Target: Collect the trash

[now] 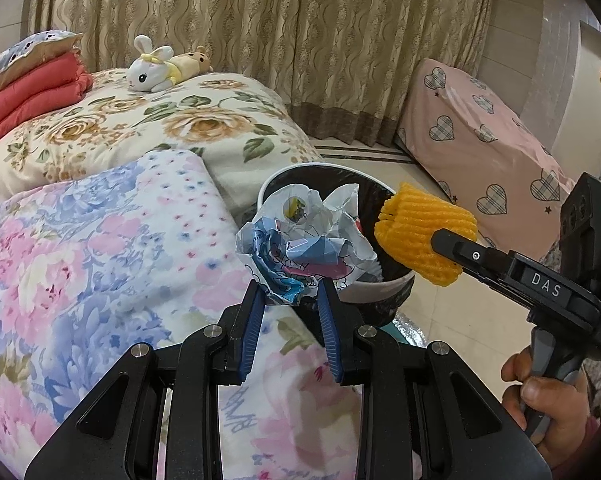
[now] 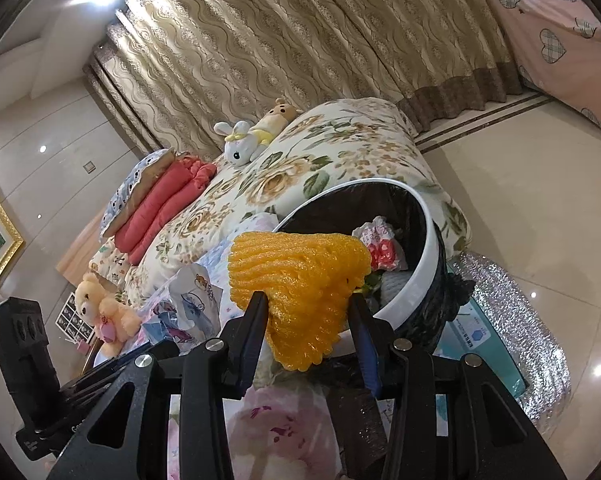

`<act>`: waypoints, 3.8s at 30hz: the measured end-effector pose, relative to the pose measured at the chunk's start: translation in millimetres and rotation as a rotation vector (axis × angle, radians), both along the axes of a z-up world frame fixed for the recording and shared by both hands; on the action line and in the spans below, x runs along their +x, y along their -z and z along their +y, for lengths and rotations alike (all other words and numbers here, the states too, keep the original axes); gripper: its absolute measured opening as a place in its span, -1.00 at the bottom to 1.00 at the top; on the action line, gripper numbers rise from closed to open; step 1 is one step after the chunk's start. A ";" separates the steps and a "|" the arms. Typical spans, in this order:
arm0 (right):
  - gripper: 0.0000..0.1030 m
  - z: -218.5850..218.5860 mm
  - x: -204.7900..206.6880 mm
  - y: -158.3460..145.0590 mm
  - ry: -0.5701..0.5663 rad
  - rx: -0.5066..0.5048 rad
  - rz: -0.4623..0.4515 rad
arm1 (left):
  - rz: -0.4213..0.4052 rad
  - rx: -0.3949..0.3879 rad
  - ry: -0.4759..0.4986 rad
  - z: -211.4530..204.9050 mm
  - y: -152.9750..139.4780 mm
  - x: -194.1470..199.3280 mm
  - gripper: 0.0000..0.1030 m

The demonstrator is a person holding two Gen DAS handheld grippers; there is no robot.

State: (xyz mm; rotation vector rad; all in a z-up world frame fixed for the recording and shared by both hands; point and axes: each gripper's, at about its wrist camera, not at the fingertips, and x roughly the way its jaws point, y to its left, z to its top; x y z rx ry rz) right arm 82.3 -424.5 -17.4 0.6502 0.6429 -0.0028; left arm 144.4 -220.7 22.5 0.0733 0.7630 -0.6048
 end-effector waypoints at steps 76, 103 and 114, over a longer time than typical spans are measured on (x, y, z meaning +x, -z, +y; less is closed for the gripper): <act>-0.15 -32.7 51.1 7.4 0.000 -0.071 0.073 | 0.028 0.061 0.039 -67.3 10.9 50.4 -0.49; 0.04 -34.5 57.2 12.5 -0.003 -0.076 0.096 | 0.049 0.090 0.059 -73.0 13.4 58.6 -0.29; 0.44 -30.9 46.2 8.2 0.002 -0.049 0.097 | 0.046 0.029 -0.019 -31.4 10.3 43.4 0.18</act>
